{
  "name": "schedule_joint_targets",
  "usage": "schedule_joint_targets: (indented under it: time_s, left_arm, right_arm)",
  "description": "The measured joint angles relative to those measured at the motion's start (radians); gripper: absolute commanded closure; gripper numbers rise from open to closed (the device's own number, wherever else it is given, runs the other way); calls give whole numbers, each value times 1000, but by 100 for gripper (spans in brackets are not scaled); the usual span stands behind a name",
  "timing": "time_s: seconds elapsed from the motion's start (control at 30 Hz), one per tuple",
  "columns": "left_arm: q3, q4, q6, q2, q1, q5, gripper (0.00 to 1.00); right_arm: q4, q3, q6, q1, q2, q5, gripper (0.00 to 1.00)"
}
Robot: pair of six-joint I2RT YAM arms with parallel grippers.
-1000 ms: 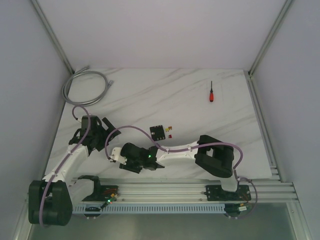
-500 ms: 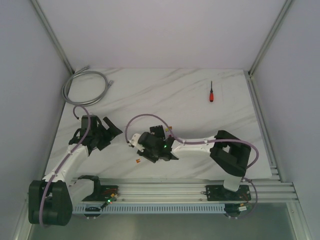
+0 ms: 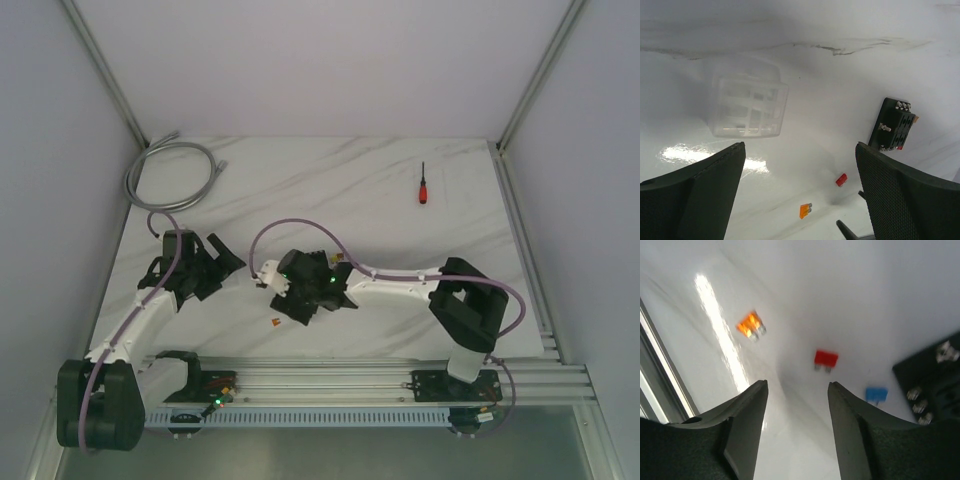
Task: Snap on the fuse box
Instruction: Pick up the fuse from the center of the board.
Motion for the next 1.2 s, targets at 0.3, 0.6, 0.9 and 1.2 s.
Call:
schedule_joint_targets:
  time_s: [0.3,0.6,0.9,1.2]
  left_arm:
    - [0,0,7,10,0,0,0]
    - [0,0,8,16,0,0,0]
    - [0,0,10,22,0,3,0]
    - [4,3,28,50,0,35,0]
  right_arm:
    - [51,134,-135,34,116,-91,36]
    - [40,172,-184,72,190,-105,43]
    - [40,175,-186,72,200,-83,59]
    - [22,167,-107,70,190,-5,66]
